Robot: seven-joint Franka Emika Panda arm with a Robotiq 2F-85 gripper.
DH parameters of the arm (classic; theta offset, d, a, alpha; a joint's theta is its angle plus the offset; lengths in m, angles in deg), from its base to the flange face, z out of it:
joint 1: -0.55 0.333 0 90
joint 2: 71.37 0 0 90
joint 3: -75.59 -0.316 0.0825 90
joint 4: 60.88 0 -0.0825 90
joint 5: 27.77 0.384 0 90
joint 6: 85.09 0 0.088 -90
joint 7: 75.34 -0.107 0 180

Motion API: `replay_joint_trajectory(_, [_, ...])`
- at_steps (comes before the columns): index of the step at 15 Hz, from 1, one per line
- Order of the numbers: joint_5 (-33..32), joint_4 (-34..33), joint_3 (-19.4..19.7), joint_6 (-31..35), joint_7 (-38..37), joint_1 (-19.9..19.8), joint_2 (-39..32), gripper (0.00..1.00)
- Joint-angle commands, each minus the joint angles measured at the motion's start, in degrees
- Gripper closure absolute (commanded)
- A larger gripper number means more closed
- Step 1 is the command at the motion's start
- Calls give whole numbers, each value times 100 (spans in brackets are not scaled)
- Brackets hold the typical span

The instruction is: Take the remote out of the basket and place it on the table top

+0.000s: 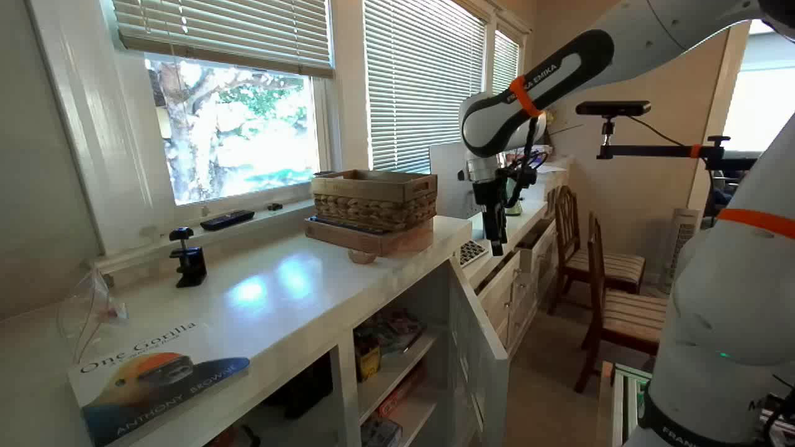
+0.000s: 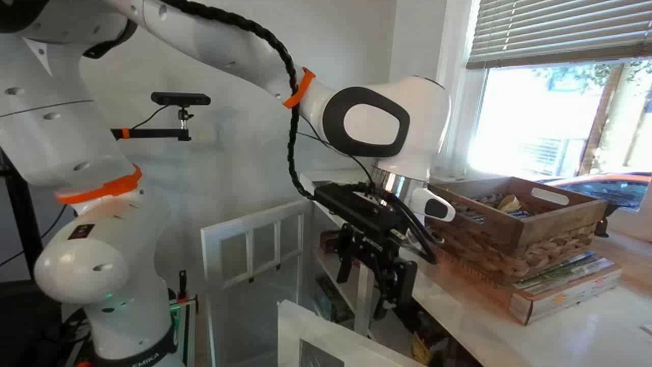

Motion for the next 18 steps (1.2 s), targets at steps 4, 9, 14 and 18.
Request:
replay_joint_trajectory(4, [23, -9, -69, -12, 19, -71, -7, 0])
replay_joint_trajectory(9, [23, -9, -69, -12, 19, -71, -7, 0])
replay_joint_trajectory(14, [-50, 11, -254, 232, -380, -66, 255, 0])
replay_joint_trajectory(18, [26, -128, -327, 458, -270, 4, 435, 0])
